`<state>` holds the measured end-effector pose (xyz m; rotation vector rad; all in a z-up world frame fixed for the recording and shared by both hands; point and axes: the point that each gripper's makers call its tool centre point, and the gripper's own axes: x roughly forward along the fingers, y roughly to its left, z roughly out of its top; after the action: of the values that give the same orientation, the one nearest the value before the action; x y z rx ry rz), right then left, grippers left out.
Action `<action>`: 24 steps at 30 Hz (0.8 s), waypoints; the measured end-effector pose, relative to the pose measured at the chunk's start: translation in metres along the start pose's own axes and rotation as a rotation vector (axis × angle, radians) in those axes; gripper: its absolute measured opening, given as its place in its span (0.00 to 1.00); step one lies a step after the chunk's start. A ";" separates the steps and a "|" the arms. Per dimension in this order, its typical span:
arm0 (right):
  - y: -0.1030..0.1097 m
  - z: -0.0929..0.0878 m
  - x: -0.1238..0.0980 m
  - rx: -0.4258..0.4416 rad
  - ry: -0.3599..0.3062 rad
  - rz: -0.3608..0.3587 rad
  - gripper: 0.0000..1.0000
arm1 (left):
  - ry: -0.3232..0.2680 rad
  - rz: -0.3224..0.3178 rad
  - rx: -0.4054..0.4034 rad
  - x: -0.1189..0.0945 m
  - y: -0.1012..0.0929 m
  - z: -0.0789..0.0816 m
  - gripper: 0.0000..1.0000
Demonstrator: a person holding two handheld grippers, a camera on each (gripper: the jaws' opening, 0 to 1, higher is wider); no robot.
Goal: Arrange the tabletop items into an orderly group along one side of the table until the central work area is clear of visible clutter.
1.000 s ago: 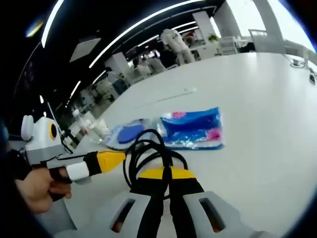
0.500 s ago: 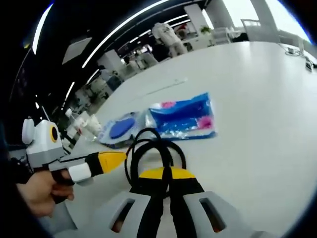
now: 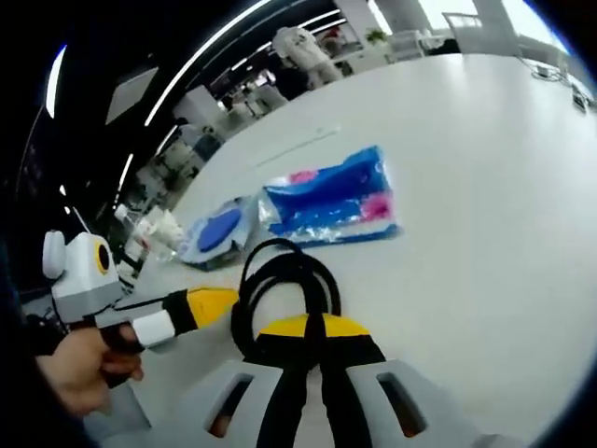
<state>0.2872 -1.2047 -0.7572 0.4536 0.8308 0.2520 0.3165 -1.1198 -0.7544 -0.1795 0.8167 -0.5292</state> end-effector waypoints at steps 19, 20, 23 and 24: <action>0.017 0.004 -0.004 -0.155 -0.077 -0.008 0.28 | -0.042 -0.006 0.038 -0.004 -0.002 0.003 0.17; 0.016 0.003 -0.007 -0.177 -0.079 -0.029 0.28 | -0.053 -0.006 0.038 -0.005 -0.002 0.005 0.19; 0.015 0.011 -0.012 -0.216 -0.130 -0.051 0.30 | -0.078 -0.003 0.036 -0.010 -0.001 0.009 0.27; 0.014 0.013 -0.014 -0.225 -0.145 -0.061 0.35 | -0.093 -0.008 0.038 -0.011 -0.002 0.011 0.30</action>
<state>0.2877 -1.2016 -0.7336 0.2318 0.6647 0.2500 0.3182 -1.1163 -0.7392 -0.1711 0.7155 -0.5396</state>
